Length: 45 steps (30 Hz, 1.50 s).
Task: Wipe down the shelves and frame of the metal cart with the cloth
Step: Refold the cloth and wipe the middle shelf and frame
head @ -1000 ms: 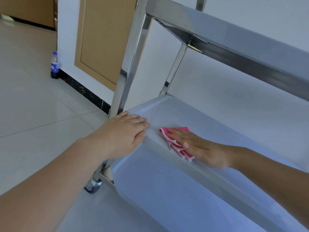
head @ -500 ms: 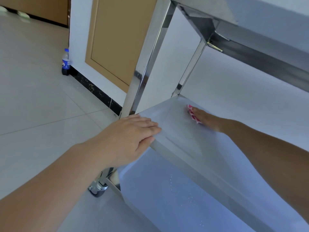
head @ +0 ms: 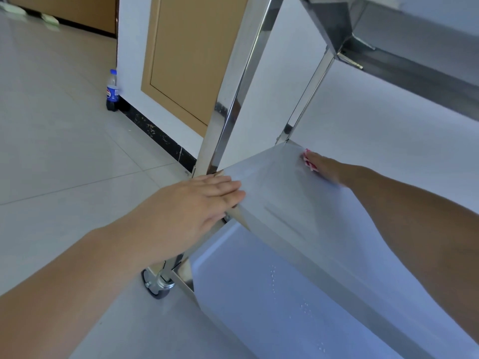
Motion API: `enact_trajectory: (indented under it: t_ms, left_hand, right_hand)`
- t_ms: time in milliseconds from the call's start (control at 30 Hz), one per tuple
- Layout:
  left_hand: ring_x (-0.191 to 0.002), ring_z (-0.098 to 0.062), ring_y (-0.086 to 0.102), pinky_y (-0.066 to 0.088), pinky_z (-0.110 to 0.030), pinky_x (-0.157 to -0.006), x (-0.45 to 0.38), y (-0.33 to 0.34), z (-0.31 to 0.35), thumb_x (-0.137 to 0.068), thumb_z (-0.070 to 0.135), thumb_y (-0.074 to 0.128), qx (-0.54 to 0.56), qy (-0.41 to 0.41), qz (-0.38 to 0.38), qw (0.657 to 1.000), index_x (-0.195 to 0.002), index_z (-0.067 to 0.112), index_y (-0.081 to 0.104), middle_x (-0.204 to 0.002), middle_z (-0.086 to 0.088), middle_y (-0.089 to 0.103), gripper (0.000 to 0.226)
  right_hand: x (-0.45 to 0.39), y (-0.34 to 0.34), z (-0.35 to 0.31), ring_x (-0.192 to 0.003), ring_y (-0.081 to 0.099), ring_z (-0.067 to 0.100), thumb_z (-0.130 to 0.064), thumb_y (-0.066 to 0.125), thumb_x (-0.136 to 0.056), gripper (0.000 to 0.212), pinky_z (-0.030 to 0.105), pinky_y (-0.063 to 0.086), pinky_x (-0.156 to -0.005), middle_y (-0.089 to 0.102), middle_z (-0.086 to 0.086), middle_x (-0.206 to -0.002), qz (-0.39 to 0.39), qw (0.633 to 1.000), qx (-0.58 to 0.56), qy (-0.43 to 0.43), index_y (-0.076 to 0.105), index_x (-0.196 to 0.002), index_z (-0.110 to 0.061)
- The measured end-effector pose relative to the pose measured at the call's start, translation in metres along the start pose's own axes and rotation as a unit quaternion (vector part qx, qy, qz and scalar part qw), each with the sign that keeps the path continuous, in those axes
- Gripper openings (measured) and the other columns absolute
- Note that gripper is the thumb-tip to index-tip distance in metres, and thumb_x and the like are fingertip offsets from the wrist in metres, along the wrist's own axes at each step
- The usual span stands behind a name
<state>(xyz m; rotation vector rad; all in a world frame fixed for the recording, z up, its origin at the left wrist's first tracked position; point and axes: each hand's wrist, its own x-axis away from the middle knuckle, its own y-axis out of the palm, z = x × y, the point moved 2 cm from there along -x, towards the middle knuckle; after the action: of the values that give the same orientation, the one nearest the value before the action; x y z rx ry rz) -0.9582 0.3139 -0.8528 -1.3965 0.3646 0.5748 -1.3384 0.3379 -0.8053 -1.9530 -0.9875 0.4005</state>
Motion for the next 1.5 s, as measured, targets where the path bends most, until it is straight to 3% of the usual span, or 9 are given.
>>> enact_trajectory:
  t_ms: [233,400,500,633,767,867,1067,1200,1500]
  left_hand:
    - [-0.140,-0.001,0.008,-0.002,-0.015,-0.113,0.002,0.005,-0.004,-0.093,0.004,0.038,0.052,-0.019,-0.041,0.998,-0.142,0.023,0.028,-0.149,0.013,0.020,0.054]
    - [-0.138,0.001,0.001,-0.009,-0.010,-0.110,0.002,0.001,0.003,-0.096,0.010,0.034,0.037,-0.023,-0.052,0.998,-0.144,0.022,0.023,-0.153,0.010,0.017,0.051]
    - [-0.135,0.003,-0.005,-0.015,-0.007,-0.105,0.002,0.000,0.004,-0.095,0.012,0.033,0.031,-0.024,-0.059,0.998,-0.145,0.021,0.021,-0.154,0.009,0.014,0.053]
    - [-0.135,0.001,-0.014,-0.018,-0.010,-0.105,0.004,0.003,0.005,-0.092,0.009,0.033,0.014,-0.036,-0.075,0.996,-0.147,0.022,0.010,-0.155,0.008,0.001,0.061]
    - [-0.134,0.002,-0.019,-0.022,-0.011,-0.103,0.005,0.003,0.006,-0.090,0.009,0.033,-0.008,-0.041,-0.089,0.995,-0.147,0.024,-0.001,-0.154,0.009,-0.008,0.068]
    - [-0.133,0.005,-0.017,-0.022,-0.008,-0.101,0.009,0.000,0.003,-0.090,0.011,0.034,-0.013,-0.035,-0.081,0.996,-0.147,0.025,0.001,-0.154,0.012,-0.005,0.068]
    - [-0.133,0.008,-0.013,-0.016,-0.008,-0.105,0.015,-0.001,0.001,-0.089,0.008,0.036,0.014,-0.039,-0.069,0.997,-0.146,0.028,0.009,-0.148,0.020,-0.005,0.066]
    - [-0.137,0.006,-0.001,-0.002,-0.015,-0.113,0.012,-0.001,-0.001,-0.086,0.002,0.036,0.055,-0.058,-0.054,0.995,-0.144,0.030,0.021,-0.149,0.021,0.008,0.066]
    - [-0.136,0.003,0.021,0.001,-0.034,-0.118,0.014,0.000,-0.008,-0.078,-0.005,0.045,0.052,-0.021,0.018,0.998,-0.137,0.027,0.041,-0.143,0.020,0.030,0.067]
  right_hand:
    - [0.051,0.018,-0.022,-0.091,0.049,0.008,-0.044,0.031,-0.100,0.045,0.019,0.037,-0.098,0.055,-0.003,-0.099,-0.052,0.996,-0.028,-0.065,0.059,-0.117,-0.012]
    - [0.118,0.052,-0.058,-0.058,0.042,0.001,-0.042,0.039,-0.098,0.026,0.009,0.038,-0.054,0.049,-0.012,-0.068,-0.134,0.972,-0.089,-0.173,0.055,-0.083,-0.029]
    - [0.140,0.069,-0.053,-0.078,0.057,-0.005,-0.052,0.040,-0.095,0.031,0.002,0.041,-0.068,0.062,-0.009,-0.088,-0.167,0.960,-0.050,-0.220,0.061,-0.106,-0.032]
    - [0.143,0.086,-0.026,-0.126,0.005,-0.021,-0.024,0.038,-0.097,0.051,-0.008,-0.002,-0.093,-0.003,-0.061,-0.126,-0.077,0.913,0.232,-0.326,0.019,-0.138,-0.049]
    - [0.160,0.082,-0.013,-0.134,0.020,-0.011,-0.046,0.024,-0.102,0.044,0.015,0.016,-0.108,0.030,-0.028,-0.143,-0.175,0.925,0.156,-0.298,0.017,-0.145,-0.043]
    - [0.173,0.075,-0.028,-0.096,0.055,0.007,-0.044,0.028,-0.102,0.036,0.016,0.046,-0.081,0.056,-0.011,-0.104,-0.238,0.941,0.058,-0.233,0.041,-0.131,-0.027]
    - [0.206,0.050,-0.054,-0.137,0.016,-0.008,-0.051,0.019,-0.099,0.049,0.014,0.021,-0.109,0.024,-0.033,-0.144,-0.260,0.912,0.083,-0.305,0.015,-0.147,-0.041]
    - [0.192,0.050,-0.076,-0.101,0.048,0.005,-0.038,0.027,-0.099,0.036,0.012,0.044,-0.080,0.051,-0.010,-0.113,-0.234,0.951,0.000,-0.204,0.047,-0.128,-0.029]
    - [0.109,0.049,-0.092,-0.071,0.034,0.012,-0.037,0.027,-0.102,0.036,0.021,0.024,-0.059,0.043,0.005,-0.088,-0.099,0.989,-0.072,-0.082,0.054,-0.103,-0.013]
